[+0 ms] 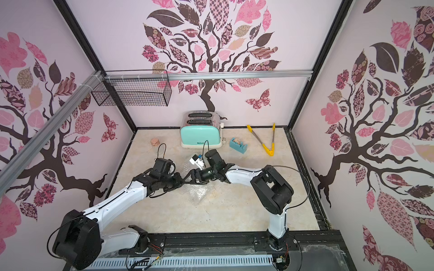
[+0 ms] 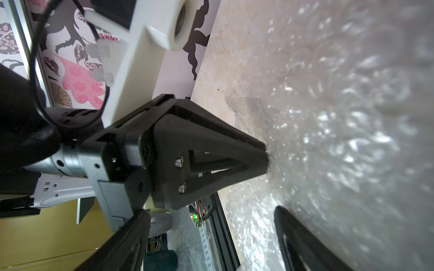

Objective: Wrap mugs in bubble wrap
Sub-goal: Wrap the mug in bubble wrap.

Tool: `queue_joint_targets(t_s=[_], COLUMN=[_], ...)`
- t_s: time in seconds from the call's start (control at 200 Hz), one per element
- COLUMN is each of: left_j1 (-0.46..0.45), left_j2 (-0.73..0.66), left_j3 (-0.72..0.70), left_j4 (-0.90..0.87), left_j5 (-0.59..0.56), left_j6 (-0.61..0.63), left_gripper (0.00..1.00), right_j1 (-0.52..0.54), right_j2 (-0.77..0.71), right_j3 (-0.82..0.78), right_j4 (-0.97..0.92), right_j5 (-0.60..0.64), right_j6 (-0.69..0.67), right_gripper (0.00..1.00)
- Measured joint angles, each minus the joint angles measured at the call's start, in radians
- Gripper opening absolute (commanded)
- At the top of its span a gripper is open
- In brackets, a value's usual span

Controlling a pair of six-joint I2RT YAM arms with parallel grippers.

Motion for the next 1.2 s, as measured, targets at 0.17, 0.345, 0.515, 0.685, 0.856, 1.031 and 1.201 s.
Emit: queue_joint_targets(t_s=[0.17, 0.345, 0.515, 0.685, 0.856, 1.031, 1.201], left_j1=[0.0, 0.0, 0.0, 0.0, 0.0, -0.007, -0.031], left_j2=[0.0, 0.0, -0.006, -0.065, -0.127, -0.111, -0.013], left_j3=[-0.002, -0.006, -0.006, 0.003, 0.064, 0.13, 0.159], left_j4=[-0.001, -0.004, -0.007, -0.03, -0.048, -0.042, -0.006], left_j5=[-0.014, -0.026, -0.026, -0.016, -0.003, 0.014, 0.037], left_j6=[0.0, 0.0, 0.0, -0.002, -0.004, -0.005, -0.005], left_gripper=[0.18, 0.18, 0.18, 0.21, 0.22, 0.23, 0.23], right_j1=[-0.023, -0.046, -0.054, -0.054, -0.054, -0.054, -0.054], right_j2=[-0.007, -0.007, -0.005, -0.003, -0.003, -0.003, 0.009], right_j3=[-0.021, -0.027, -0.026, -0.027, -0.027, -0.027, -0.026], right_j4=[0.067, 0.105, 0.072, 0.011, -0.027, -0.036, -0.032], right_j5=[0.003, 0.019, 0.063, 0.097, 0.114, 0.117, 0.115], right_j6=[0.063, 0.105, 0.085, 0.05, 0.027, 0.016, 0.016], right_gripper=[0.81, 0.56, 0.33, 0.25, 0.25, 0.25, 0.25])
